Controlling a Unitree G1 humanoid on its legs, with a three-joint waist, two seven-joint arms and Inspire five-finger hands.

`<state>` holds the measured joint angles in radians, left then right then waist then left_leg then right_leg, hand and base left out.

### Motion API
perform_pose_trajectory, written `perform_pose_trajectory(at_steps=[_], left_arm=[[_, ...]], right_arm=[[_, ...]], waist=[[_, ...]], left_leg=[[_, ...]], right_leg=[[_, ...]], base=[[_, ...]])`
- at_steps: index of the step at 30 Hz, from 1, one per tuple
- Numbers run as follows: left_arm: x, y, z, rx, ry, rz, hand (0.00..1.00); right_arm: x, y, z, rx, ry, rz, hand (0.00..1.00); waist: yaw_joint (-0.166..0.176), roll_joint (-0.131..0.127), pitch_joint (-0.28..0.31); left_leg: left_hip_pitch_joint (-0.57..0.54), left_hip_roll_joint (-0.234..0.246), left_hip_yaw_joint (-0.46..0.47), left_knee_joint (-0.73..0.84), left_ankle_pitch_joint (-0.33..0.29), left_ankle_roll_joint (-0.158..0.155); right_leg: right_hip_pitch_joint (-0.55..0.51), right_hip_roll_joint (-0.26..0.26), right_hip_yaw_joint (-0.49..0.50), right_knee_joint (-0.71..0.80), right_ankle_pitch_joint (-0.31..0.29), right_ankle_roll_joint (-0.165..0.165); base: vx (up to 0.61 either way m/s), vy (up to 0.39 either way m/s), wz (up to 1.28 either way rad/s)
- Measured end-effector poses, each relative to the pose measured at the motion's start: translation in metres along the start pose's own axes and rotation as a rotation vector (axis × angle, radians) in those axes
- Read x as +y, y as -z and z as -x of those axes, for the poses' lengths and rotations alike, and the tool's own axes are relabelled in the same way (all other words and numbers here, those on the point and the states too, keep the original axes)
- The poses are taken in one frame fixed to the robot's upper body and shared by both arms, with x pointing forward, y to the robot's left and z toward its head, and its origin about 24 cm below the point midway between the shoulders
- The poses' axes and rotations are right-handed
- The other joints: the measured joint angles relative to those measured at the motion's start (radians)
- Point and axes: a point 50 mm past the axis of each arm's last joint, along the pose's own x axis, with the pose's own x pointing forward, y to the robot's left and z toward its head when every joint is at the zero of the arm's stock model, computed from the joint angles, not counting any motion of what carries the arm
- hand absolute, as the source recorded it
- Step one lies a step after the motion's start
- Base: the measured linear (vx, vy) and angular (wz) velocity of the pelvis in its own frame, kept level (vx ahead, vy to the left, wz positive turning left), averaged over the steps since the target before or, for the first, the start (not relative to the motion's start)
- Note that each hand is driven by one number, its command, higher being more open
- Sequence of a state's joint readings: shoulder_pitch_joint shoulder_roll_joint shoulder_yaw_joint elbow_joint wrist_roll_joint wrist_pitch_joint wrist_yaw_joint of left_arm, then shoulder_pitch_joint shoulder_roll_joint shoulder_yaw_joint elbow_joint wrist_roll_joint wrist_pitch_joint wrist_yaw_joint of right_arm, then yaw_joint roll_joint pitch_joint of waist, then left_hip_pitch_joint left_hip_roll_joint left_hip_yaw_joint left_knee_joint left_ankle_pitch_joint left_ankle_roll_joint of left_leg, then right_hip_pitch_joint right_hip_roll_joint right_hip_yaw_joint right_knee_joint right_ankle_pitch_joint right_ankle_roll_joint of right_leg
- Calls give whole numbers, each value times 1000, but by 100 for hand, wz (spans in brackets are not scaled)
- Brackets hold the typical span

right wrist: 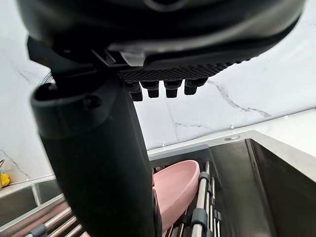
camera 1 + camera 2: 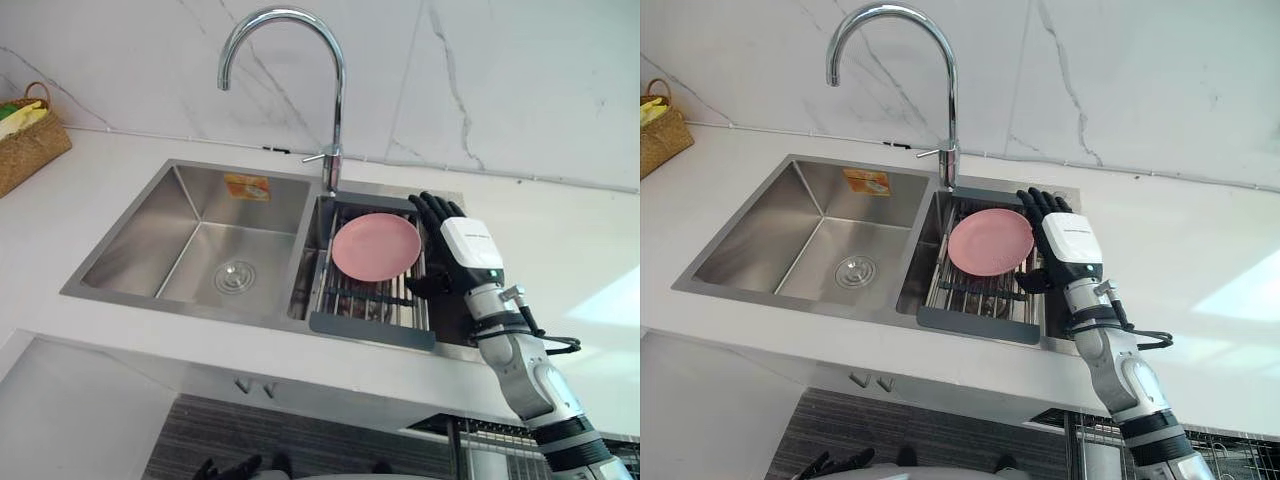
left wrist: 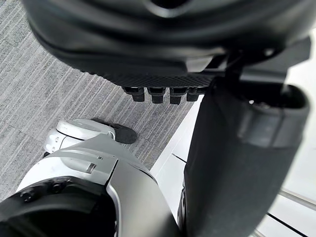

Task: Walk over to the sink, pick up the cup, carry it to the dishwasher, place the cup inside the dishwasher, then close the dishwasher door

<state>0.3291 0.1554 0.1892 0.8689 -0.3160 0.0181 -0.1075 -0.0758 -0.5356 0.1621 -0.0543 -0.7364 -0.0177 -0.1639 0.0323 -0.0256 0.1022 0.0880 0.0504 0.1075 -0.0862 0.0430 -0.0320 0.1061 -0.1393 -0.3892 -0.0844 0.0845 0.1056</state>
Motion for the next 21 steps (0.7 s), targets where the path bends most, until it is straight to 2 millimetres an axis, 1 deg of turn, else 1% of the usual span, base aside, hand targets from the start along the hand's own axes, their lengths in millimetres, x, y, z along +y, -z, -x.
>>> perform_pose_trajectory(at_steps=[6, 10, 12, 17, 19, 21], left_arm=[[0, 1, 0, 8, 0, 6, 100], [0, 1, 0, 10, 1, 18, 100], [0, 1, 0, 11, 2, 19, 100], [-1, 0, -1, 16, 4, 19, 100], [-1, 0, -1, 17, 5, 19, 100], [-1, 0, -1, 18, 4, 19, 100]], right_arm=[[6, -6, 0, -13, -31, -27, 100], [16, -14, 2, -41, -67, -23, 100], [21, -14, 3, -48, -85, 9, 100], [46, -9, 0, -36, -156, 128, 100], [51, -8, -2, -38, -170, 169, 100], [52, -11, -5, -58, -154, 224, 100]], waist=[[0, -1, -1], [1, -2, -1], [4, -2, -1], [7, -5, -3], [8, -5, -3], [9, -5, -3]], left_leg=[[-1, -1, -9, 0, 0, 0], [-1, -2, -13, 0, 1, 0], [-1, -2, -14, 0, 2, 0], [-6, -4, -22, -5, 7, 0], [-8, -4, -26, -5, 8, 0], [-9, -4, -30, -5, 9, 0]], right_leg=[[3, -1, -7, 0, 0, 0], [5, -1, -12, 0, 0, 0], [6, -1, -14, 0, 0, 0], [8, -1, -25, 0, 0, 0], [8, -1, -28, 0, 0, 0], [9, -1, -31, 0, 0, 0]], base=[[-3, 0, 3], [0, 0, 2], [-3, 0, 2], [-21, -1, 6], [-18, -2, 6], [-10, -1, 4]])
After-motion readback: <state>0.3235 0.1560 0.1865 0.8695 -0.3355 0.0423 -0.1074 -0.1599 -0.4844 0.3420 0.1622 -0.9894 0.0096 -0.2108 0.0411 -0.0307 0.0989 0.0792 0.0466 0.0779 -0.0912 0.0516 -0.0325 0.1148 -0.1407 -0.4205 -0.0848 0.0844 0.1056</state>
